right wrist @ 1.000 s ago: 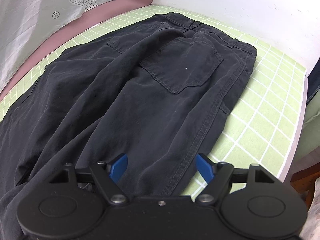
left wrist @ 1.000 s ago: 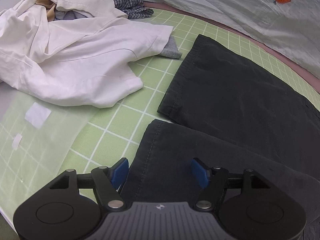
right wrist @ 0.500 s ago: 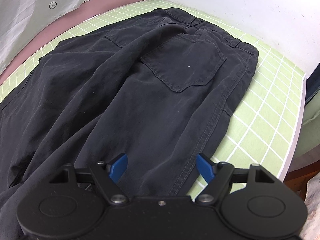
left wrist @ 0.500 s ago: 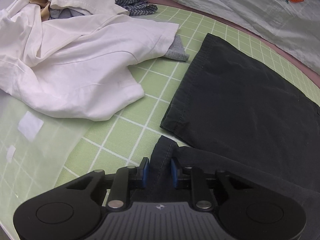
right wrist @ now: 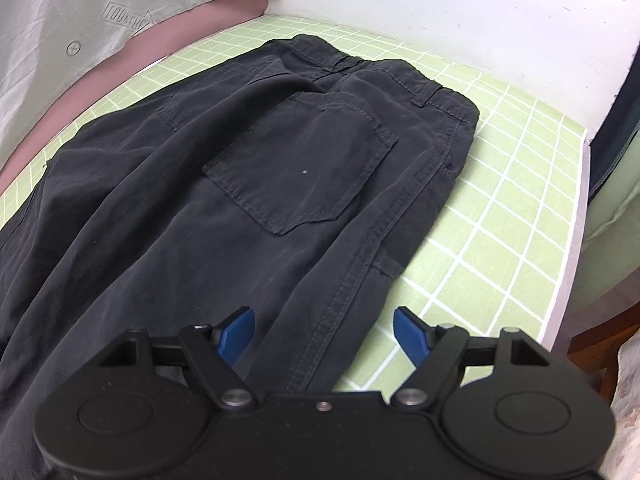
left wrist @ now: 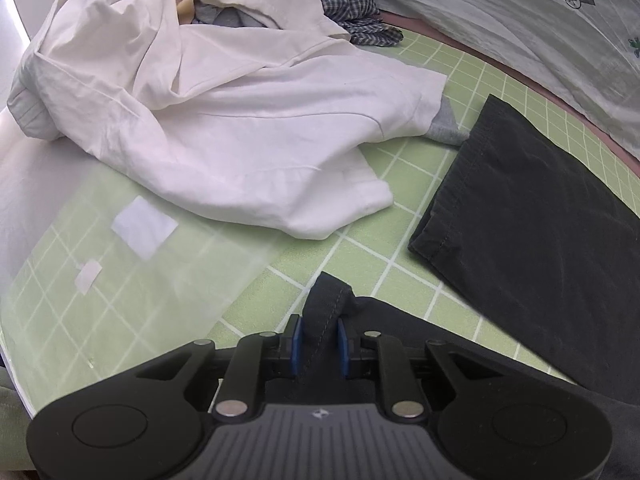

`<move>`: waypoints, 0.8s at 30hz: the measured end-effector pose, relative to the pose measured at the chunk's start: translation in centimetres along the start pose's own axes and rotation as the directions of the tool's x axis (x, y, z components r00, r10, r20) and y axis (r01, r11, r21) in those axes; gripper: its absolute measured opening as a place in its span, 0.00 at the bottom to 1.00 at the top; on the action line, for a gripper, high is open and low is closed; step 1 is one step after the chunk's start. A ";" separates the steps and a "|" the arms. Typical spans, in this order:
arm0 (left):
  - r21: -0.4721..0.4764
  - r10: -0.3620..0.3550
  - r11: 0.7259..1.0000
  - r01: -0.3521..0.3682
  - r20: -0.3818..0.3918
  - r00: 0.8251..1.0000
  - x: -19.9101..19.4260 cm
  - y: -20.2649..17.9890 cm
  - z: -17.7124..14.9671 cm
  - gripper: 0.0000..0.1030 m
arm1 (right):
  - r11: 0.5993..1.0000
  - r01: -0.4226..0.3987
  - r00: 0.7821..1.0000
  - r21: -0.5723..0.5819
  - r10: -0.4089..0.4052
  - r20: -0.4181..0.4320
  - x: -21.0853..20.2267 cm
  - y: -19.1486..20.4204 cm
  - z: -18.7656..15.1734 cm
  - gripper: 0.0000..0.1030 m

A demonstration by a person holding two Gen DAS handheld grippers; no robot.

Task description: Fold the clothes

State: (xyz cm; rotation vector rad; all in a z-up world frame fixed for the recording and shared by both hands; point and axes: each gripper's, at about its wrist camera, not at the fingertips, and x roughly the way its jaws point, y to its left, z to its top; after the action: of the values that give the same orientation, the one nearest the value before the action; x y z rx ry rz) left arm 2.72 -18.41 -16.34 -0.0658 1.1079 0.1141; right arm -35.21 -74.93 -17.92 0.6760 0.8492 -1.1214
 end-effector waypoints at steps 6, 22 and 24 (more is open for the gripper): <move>-0.023 0.011 1.000 -0.010 0.012 1.000 -0.6 0.2 -0.4 0.20 | 0.998 -0.041 0.999 0.049 0.042 -0.013 2.0 -0.5 1.7 0.49; 0.032 -0.017 0.999 0.016 0.026 1.000 -2.6 -1.7 -1.8 0.46 | 0.990 0.123 0.992 -0.071 -0.121 0.035 1.4 -2.0 2.6 0.46; 0.004 -0.056 0.998 0.055 0.056 0.997 -2.8 -1.9 -0.9 0.51 | 0.989 0.135 0.988 -0.065 -0.130 0.082 0.7 -1.4 3.1 0.63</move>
State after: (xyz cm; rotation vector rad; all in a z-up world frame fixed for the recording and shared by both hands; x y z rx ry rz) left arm 0.88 -20.57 -14.23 -0.0906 1.0492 0.0646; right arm -35.67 -78.24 -17.01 0.5201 0.8727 -1.2239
